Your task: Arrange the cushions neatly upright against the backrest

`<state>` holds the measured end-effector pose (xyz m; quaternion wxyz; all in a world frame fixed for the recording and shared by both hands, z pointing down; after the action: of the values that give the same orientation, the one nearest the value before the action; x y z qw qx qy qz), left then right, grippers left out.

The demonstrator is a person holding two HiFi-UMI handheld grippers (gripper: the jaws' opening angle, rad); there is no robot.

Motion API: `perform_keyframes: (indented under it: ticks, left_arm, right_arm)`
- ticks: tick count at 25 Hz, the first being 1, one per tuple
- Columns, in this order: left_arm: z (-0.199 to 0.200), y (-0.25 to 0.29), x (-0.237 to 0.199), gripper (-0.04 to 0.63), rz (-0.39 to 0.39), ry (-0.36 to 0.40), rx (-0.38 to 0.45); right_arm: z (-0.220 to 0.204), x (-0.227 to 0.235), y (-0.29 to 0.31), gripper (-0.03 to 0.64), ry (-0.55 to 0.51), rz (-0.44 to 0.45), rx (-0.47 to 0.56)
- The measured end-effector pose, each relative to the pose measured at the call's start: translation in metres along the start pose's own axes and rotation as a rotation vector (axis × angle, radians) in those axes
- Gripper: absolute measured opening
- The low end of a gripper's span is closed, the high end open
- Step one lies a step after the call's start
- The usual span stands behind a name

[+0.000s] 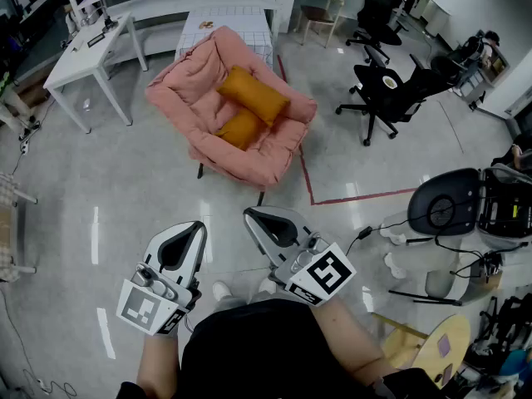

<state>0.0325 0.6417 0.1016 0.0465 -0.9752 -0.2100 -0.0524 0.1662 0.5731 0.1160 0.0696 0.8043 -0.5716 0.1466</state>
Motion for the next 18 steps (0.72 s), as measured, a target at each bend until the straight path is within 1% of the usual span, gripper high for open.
perform_keyframes:
  ticks: [3, 6, 10, 13, 15, 18]
  left_arm:
    - [-0.004, -0.001, -0.012, 0.012, -0.004, -0.005, -0.001]
    - [-0.008, -0.006, -0.015, 0.012, -0.017, -0.015, 0.004]
    - [-0.013, -0.013, -0.017, 0.012, -0.038, -0.015, -0.009]
    - [-0.016, -0.016, -0.022, 0.012, -0.06, -0.005, -0.014]
    - [-0.018, -0.019, -0.029, 0.012, -0.064, 0.001, -0.015]
    - [-0.024, -0.026, -0.046, 0.012, -0.059, -0.016, -0.015]
  right_arm:
    - [-0.004, -0.002, 0.012, 0.008, -0.008, -0.005, -0.009]
    - [-0.009, -0.006, 0.018, 0.008, -0.008, -0.01, -0.013]
    - [-0.012, -0.013, 0.023, 0.008, -0.017, -0.018, -0.004]
    - [-0.015, -0.013, 0.029, 0.009, -0.005, -0.034, 0.001]
    - [-0.018, -0.013, 0.034, 0.008, 0.005, -0.046, 0.002]
    - [-0.022, -0.018, 0.049, 0.009, -0.002, -0.062, -0.005]
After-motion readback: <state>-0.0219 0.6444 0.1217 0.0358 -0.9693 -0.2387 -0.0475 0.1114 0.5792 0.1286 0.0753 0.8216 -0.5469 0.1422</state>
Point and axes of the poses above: the fingertips, and each gripper's own axes: y forward along the fingers, x to its right, z out of its top, the point moved 5 cm from there along -y, backward along the fingers, and after that the axes turned 12 degrees about y, right-handed, at the moved point
